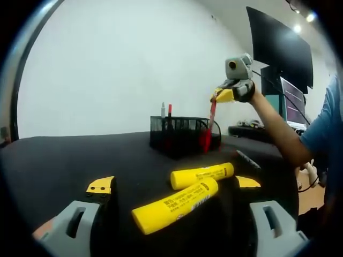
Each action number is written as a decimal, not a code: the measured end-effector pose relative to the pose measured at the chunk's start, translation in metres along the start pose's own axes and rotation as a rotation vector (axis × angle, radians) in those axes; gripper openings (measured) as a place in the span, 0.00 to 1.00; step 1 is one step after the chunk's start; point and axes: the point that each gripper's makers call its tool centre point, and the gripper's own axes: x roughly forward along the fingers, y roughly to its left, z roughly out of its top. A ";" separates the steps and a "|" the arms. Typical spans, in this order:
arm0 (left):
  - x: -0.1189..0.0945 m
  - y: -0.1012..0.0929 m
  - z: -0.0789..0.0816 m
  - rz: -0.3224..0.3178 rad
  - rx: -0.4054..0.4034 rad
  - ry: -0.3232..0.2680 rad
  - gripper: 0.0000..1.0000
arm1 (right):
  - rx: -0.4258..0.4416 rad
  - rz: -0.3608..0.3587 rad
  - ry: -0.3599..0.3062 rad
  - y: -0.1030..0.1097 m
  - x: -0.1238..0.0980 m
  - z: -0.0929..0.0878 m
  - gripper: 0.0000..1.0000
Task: Pick up pens and glue sticks and place them into the holder.
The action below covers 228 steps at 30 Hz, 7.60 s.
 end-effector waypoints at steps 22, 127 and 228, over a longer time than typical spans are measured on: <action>0.000 0.001 0.000 0.002 0.004 0.003 0.84 | 0.164 -0.371 -0.374 -0.081 -0.038 0.063 0.05; 0.000 0.002 -0.003 0.014 0.010 0.015 0.83 | 0.120 -0.459 -0.052 -0.106 0.015 -0.022 0.13; -0.002 0.004 0.004 0.012 0.020 -0.028 0.92 | 0.034 0.009 0.608 0.031 0.137 -0.084 0.19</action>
